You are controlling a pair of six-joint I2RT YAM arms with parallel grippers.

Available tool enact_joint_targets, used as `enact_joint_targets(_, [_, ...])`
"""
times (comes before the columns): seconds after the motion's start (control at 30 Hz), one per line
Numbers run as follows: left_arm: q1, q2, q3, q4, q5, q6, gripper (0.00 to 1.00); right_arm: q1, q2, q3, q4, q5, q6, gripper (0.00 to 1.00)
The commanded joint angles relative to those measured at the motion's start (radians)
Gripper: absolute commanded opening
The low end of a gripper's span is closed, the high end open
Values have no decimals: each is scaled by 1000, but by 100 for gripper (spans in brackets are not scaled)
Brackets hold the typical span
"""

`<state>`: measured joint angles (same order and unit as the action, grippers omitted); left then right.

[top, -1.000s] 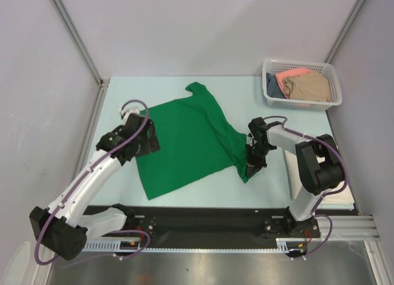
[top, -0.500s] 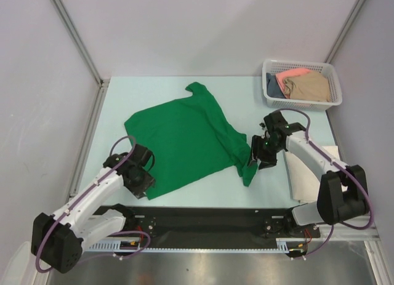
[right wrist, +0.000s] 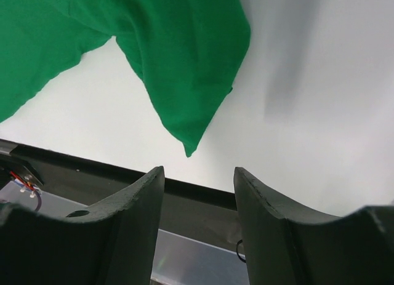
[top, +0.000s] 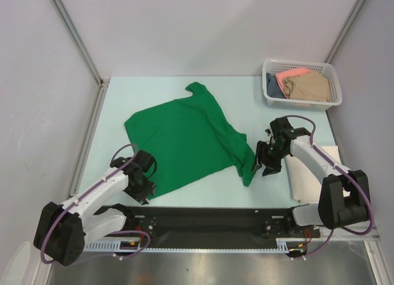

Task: Fold and stack the t-shirts
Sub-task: Flatten the tshirt out

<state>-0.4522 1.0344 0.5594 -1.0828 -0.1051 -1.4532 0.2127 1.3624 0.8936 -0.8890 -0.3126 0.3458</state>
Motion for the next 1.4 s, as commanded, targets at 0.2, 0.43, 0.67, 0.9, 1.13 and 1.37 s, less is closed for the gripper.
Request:
enact_joint_targets(0.2, [23, 22, -21, 64, -56, -15, 45, -1, -26, 11, -2, -37, -7, 54])
enact_joint_targets(0.43, [44, 35, -67, 92, -51, -19, 49, -3, -17, 4, 4, -29, 4, 54])
enact_joint_targets(0.67, [86, 30, -98, 165, -64, 23, 11, -1, -20, -73, 53, -108, 67, 71])
enact_joint_targets(0.9, [90, 70, -32, 176, -108, 114, 0, -3, -26, -254, 286, -226, 234, 61])
enact_joint_targets(1.13, [92, 32, -42, 201, -97, 183, 0, 1, -77, -363, 441, -180, 303, 55])
enact_joint_targets(1.37, [92, 13, -35, 199, -94, 214, 0, 5, -34, -371, 478, -131, 308, 44])
